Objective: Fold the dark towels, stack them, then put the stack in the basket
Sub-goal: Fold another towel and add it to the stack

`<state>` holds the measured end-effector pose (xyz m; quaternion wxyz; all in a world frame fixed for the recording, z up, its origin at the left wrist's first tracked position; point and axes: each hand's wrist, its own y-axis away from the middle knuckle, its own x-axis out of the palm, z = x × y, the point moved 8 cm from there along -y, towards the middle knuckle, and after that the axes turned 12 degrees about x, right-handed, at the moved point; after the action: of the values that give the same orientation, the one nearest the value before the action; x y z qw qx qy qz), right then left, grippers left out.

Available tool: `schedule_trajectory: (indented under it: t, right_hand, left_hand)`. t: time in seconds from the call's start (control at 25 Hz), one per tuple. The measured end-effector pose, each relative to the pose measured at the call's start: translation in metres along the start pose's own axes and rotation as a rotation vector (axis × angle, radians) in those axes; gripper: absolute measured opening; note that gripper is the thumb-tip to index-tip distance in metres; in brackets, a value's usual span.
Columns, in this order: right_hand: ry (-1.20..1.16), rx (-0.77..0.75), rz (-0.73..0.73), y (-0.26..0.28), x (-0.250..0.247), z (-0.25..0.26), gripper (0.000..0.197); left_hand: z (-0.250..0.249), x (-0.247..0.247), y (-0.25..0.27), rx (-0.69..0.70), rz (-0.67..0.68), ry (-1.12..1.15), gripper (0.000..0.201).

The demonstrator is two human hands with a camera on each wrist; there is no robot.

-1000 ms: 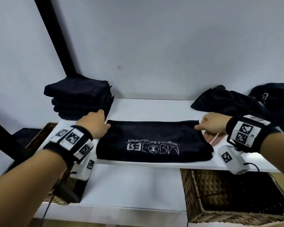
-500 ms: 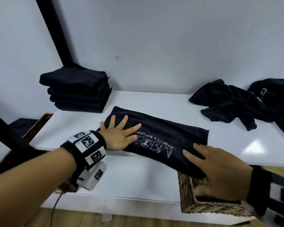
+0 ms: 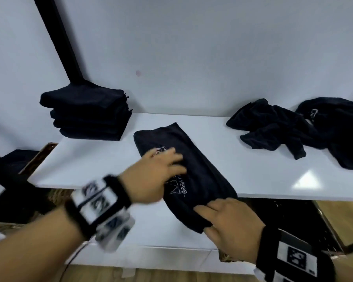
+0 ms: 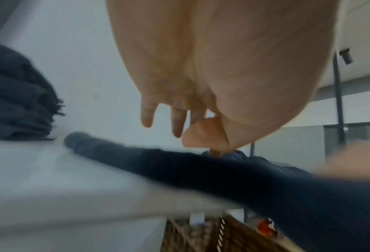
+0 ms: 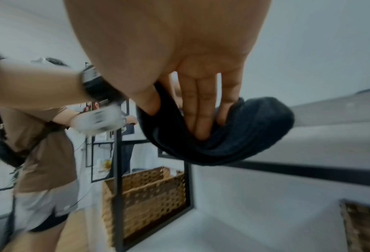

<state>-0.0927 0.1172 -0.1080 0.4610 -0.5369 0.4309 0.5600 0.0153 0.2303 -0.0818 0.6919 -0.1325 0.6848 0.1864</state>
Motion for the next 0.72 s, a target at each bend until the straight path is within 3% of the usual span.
schedule_trajectory:
  t: [0.08, 0.24, 0.32, 0.4, 0.48, 0.56, 0.64, 0.72]
  right_hand:
    - [-0.158, 0.013, -0.002, -0.007, -0.012, -0.006, 0.034]
    - [-0.328, -0.107, 0.030, -0.012, -0.029, 0.003, 0.032]
    - [-0.387, -0.106, 0.112, -0.009, -0.023, 0.008, 0.051]
    - [-0.298, -0.054, 0.095, -0.008, -0.013, 0.005, 0.076]
    - [-0.231, 0.017, -0.034, -0.010, -0.010, -0.008, 0.064]
    - [-0.283, 0.116, -0.044, -0.011, -0.020, -0.027, 0.045]
    - [-0.464, 0.109, 0.024, -0.009, -0.034, -0.038, 0.033]
    - [-0.711, 0.092, -0.014, -0.016, -0.062, -0.041, 0.025]
  left_hand:
    - [-0.038, 0.033, 0.033, 0.045, -0.007, -0.011, 0.078]
    - [-0.043, 0.056, 0.030, -0.071, -0.076, 0.087, 0.054]
    - [-0.041, 0.042, 0.025, -0.080, -0.186, 0.160, 0.053]
    - [-0.034, 0.035, 0.027, -0.134, -0.271, 0.310, 0.057]
    - [-0.030, 0.027, 0.031, -0.159, -0.324, 0.463, 0.055]
    - [-0.025, 0.023, 0.037, -0.163, -0.352, 0.582, 0.048]
    - [-0.016, 0.022, 0.051, -0.184, -0.370, 0.743, 0.048]
    - [-0.008, 0.015, 0.063, -0.248, -0.424, 1.039, 0.046]
